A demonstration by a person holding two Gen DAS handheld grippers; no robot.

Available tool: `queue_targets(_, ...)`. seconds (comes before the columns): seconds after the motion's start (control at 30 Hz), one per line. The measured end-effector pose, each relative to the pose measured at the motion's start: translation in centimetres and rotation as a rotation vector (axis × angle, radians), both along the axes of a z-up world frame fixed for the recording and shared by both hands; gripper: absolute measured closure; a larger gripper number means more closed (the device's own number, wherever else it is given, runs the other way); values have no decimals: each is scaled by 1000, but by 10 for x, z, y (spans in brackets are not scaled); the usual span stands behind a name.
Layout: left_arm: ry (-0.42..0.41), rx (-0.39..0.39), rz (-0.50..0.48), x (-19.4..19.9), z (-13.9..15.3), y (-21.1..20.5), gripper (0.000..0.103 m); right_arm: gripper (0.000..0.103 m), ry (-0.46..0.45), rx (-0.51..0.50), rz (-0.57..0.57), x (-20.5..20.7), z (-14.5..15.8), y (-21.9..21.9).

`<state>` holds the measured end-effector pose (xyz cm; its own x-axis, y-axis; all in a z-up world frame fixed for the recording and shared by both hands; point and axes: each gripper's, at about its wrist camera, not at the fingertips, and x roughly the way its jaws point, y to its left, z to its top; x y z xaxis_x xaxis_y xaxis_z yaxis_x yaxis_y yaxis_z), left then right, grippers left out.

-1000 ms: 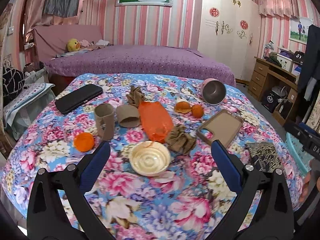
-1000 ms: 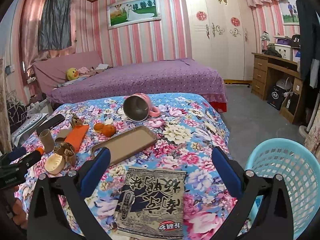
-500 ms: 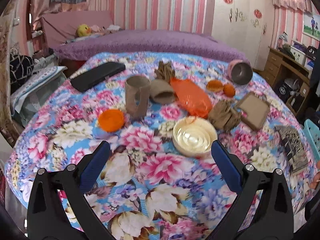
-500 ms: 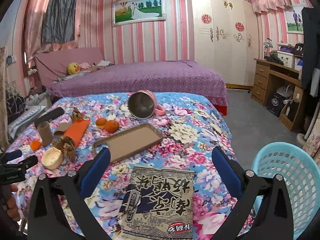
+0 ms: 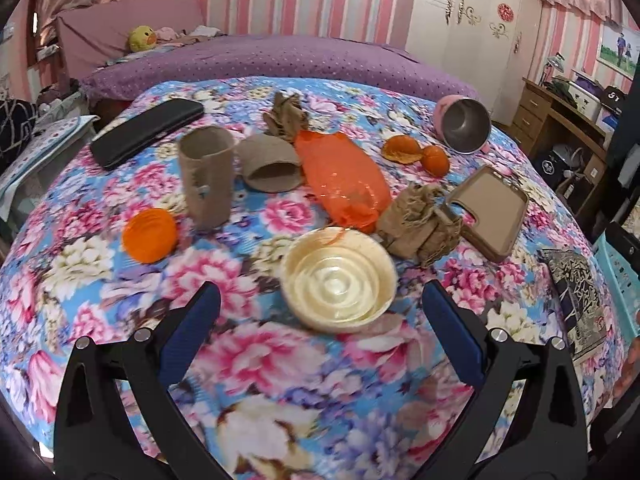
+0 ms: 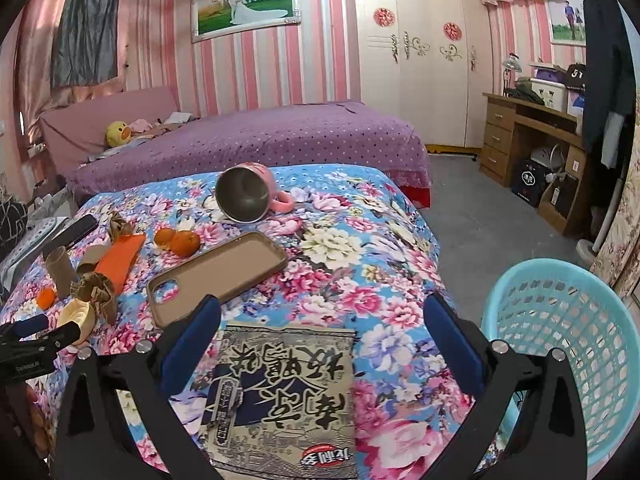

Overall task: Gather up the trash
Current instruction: 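Grasp the cream bowl by its rim with the left tool, then grasp the brown crumpled paper with the right tool while the left tool holds the bowl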

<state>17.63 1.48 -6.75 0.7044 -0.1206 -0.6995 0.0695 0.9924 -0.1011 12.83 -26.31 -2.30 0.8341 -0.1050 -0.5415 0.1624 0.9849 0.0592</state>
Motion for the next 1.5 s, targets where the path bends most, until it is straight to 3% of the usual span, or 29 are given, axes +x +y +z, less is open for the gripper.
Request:
queue_targets(0.07, 36, -1, -7, 7, -4, -3, 7, 4, 6, 6, 2, 1, -1, -1)
queue_targets(0.17, 59, -15, -5, 11, -6, -1, 17, 4, 8, 4, 14, 3, -2, 0)
queue_targets(0.3, 52, 8, -36, 9, -6, -7, 42, 4, 10, -17, 39, 5, -3, 6)
queue_targets(0.43, 28, 14, -63, 1, 1, -8, 42, 4, 2, -31, 58, 5, -2, 12)
queue_targets(0.67, -95, -13, -54, -17, 33, 6, 42, 4, -5, -23, 56, 4, -2, 10)
queue_targets(0.87, -162, 37, 0, -22, 51, 21, 42, 4, -3, -14, 68, 7, -1, 18)
queue_targets(1.1, -183, 75, 99, -17, 58, 60, 42, 4, -7, -6, 120, 13, -3, 55)
queue_targets(1.27, -155, 39, 148, -11, 53, 90, 42, 4, -13, -49, 188, 15, -5, 99)
queue_targets(1.5, -171, 47, 139, -13, 50, 108, 42, 4, -6, -79, 260, 19, -10, 149)
